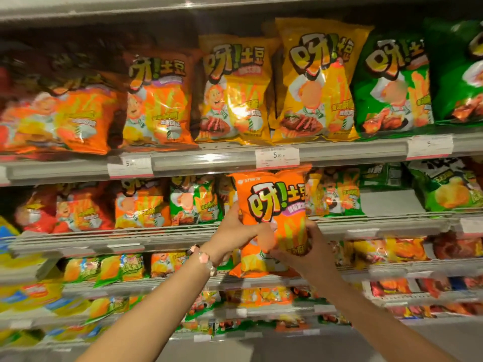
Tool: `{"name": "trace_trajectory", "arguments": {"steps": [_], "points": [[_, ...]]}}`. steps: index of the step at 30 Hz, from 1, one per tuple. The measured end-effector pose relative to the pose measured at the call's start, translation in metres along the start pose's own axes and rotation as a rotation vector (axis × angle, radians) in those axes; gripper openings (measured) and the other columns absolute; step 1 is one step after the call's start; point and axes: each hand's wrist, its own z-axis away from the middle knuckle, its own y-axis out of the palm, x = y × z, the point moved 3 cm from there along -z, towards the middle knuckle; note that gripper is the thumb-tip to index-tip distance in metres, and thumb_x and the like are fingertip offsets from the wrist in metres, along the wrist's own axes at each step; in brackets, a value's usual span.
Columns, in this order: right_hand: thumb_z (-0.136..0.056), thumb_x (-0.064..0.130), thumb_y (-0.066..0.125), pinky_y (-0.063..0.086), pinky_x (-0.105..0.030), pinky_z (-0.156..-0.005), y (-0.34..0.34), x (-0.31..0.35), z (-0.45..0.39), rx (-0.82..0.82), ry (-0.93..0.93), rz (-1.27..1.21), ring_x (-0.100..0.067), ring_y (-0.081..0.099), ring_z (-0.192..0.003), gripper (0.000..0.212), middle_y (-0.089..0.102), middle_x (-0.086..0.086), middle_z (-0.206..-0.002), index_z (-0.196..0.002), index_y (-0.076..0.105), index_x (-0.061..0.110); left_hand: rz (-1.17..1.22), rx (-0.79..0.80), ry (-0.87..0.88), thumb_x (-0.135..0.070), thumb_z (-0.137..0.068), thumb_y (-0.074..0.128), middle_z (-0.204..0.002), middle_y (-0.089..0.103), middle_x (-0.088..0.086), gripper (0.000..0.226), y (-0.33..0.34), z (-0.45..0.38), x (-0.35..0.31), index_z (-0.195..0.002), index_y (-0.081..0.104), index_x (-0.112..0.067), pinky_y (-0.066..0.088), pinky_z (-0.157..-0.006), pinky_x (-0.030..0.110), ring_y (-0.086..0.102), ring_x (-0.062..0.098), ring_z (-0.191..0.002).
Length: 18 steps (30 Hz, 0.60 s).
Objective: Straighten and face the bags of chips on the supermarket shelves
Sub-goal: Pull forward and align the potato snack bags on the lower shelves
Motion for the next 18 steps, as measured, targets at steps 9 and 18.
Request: {"name": "trace_trajectory", "arguments": {"steps": [9,18], "points": [[-0.044,0.077,0.072,0.052,-0.020,-0.074,0.083,0.024,-0.005,0.177,0.023,0.013,-0.006,0.062,-0.098,0.085,0.061,0.005,-0.110,-0.113,0.049,0.033,0.033,-0.128,0.024,-0.013,-0.070,0.083,-0.086,0.072,-0.024,0.040,-0.099,0.020,0.031,-0.096,0.059,-0.032,0.048,-0.061,0.007,0.066,-0.008,-0.080],[-0.096,0.023,0.054,0.042,-0.011,-0.081,0.159,0.023,-0.051,0.148,0.072,-0.082,-0.009,0.056,-0.106,0.029,0.060,0.006,-0.109,-0.124,0.051,0.025,0.202,-0.287,-0.073,-0.031,-0.052,0.088,-0.113,0.067,-0.003,0.073,-0.192,0.039,0.055,-0.114,0.050,-0.032,0.053,-0.068,0.020,0.065,0.012,-0.099]]}}
